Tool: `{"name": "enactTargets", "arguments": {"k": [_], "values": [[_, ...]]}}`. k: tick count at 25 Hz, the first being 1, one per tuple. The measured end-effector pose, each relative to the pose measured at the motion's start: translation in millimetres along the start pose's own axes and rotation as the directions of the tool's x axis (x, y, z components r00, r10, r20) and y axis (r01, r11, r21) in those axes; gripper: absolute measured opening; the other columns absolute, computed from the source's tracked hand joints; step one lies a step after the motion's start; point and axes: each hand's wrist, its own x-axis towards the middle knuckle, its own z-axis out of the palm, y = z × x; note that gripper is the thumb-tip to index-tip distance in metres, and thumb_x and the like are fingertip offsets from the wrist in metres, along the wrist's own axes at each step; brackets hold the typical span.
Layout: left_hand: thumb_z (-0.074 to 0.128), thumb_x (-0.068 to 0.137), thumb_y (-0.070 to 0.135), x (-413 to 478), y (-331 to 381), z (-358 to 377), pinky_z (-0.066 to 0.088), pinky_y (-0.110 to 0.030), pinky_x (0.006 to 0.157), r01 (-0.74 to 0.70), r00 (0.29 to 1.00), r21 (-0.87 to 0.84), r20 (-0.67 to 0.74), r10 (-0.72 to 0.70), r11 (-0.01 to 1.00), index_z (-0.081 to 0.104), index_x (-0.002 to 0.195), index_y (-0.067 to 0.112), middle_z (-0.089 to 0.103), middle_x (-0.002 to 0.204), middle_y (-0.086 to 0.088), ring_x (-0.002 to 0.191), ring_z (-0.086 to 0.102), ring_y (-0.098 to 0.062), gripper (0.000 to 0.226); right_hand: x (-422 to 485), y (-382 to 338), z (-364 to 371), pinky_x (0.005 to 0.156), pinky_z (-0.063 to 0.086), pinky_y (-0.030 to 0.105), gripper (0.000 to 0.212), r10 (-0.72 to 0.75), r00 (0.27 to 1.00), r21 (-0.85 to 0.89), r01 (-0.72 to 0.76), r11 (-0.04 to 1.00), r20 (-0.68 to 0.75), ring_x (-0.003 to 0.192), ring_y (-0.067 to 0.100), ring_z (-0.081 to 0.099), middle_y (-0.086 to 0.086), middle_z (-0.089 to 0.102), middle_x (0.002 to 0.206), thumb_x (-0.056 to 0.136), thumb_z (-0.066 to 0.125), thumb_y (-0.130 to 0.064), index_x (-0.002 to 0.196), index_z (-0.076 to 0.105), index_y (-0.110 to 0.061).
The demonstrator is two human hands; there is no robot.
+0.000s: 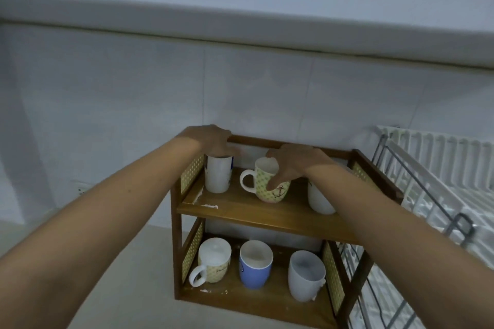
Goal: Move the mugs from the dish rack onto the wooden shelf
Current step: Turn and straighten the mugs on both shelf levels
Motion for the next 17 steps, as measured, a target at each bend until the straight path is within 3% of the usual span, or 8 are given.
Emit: {"name": "enactTargets", "arguments": {"k": [2,5,10,14,17], "values": [[0.057,0.087,0.046,-2.3,-11.4,-7.5,0.034,-0.033,0.104,-0.131,0.952,-0.207,0.245,0.181,0.97,0.037,0.143,0.032,0.034,0.153,0.0,0.138,0.033,-0.021,0.06,-1.6,-2.2,-0.6,0.077,0.046,0.034,0.092,0.02,1.0,-0.013,-0.02,1.0,-0.002,0.111,0.026,0.055,0.006,0.055,0.127,0.067,0.073,-0.063,0.141,0.037,-0.023],[0.066,0.086,0.024,-1.8,-21.2,-8.2,0.037,-0.034,0.107,-0.195,0.939,-0.216,0.242,0.246,0.957,0.045,0.138,0.033,0.034,0.153,0.003,0.14,0.031,-0.02,0.057,-3.1,-4.8,-1.2,0.085,0.049,0.037,0.092,0.038,0.999,-0.021,-0.038,0.999,0.001,0.113,0.027,0.055,0.007,0.055,0.128,0.067,0.072,-0.064,0.141,0.038,-0.021],[0.053,0.079,0.068,-4.0,-10.3,9.1,0.05,-0.038,0.091,-0.065,0.997,0.048,-0.044,0.067,0.997,0.053,0.134,0.024,0.057,0.134,-0.003,0.115,0.057,-0.024,0.07,-4.4,-13.7,-1.6,0.088,0.049,0.038,0.091,0.106,0.994,-0.022,-0.106,0.994,-0.014,0.115,0.027,0.055,0.006,0.056,0.128,0.066,0.071,-0.066,0.14,0.04,-0.021],[0.052,0.08,0.068,-6.9,0.1,16.5,0.049,-0.035,0.083,0.009,0.986,0.042,-0.169,-0.002,0.999,0.057,0.128,0.02,0.063,0.125,-0.005,0.107,0.06,-0.024,0.068,-3.9,-18.9,1.5,0.085,0.043,0.039,0.09,0.145,0.989,-0.059,-0.147,0.987,-0.044,0.117,0.028,0.053,0.007,0.055,0.129,0.067,0.069,-0.067,0.139,0.04,-0.022],[0.046,0.081,0.072,-13.9,3.8,16.7,0.046,-0.037,0.087,0.063,0.987,0.094,-0.151,-0.049,0.994,0.052,0.134,0.023,0.057,0.131,-0.007,0.115,0.056,-0.026,0.073,-11.1,-12.9,-2.1,0.098,0.043,0.043,0.097,0.117,0.993,-0.014,-0.116,0.993,0.036,0.128,0.031,0.046,0.009,0.047,0.144,0.07,0.064,-0.07,0.148,0.027,-0.025]]}}
